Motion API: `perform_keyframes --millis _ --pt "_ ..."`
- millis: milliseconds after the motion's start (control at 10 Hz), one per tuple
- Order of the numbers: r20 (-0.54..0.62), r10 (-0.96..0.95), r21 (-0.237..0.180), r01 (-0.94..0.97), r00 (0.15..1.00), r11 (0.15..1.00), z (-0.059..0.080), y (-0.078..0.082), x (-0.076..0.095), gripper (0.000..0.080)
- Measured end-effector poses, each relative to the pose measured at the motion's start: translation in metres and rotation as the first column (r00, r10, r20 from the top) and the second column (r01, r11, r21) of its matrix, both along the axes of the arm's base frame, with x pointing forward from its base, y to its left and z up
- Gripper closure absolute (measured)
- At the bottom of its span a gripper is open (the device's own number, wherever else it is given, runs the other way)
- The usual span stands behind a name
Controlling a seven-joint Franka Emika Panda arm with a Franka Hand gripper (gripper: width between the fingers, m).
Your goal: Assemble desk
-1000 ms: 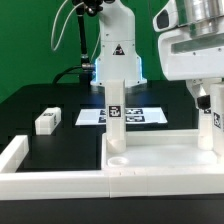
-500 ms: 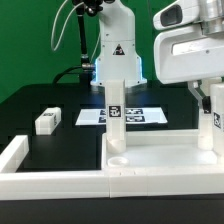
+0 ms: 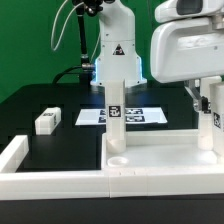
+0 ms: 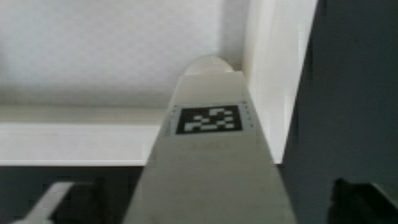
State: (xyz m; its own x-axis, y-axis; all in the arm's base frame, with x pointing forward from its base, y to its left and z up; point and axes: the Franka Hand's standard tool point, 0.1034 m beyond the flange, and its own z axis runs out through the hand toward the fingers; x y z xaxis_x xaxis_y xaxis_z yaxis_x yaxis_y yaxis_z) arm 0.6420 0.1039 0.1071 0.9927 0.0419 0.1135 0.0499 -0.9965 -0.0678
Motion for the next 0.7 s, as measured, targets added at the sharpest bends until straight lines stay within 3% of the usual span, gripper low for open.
perform_keyframes --millis 100,300,700 --pt "0.0 0.001 -0.001 -0.001 1.0 1.0 -0.0001 -0.0006 0.0001 0.0283" --pt "-0.007 -0.086 0.008 0.087 0.996 0.996 -0.0002 -0.0004 0.0 0.0511" --pt "-0.039 -0.392 0.036 0.393 0.919 0.919 -0.001 -0.0002 -0.0004 0.0511"
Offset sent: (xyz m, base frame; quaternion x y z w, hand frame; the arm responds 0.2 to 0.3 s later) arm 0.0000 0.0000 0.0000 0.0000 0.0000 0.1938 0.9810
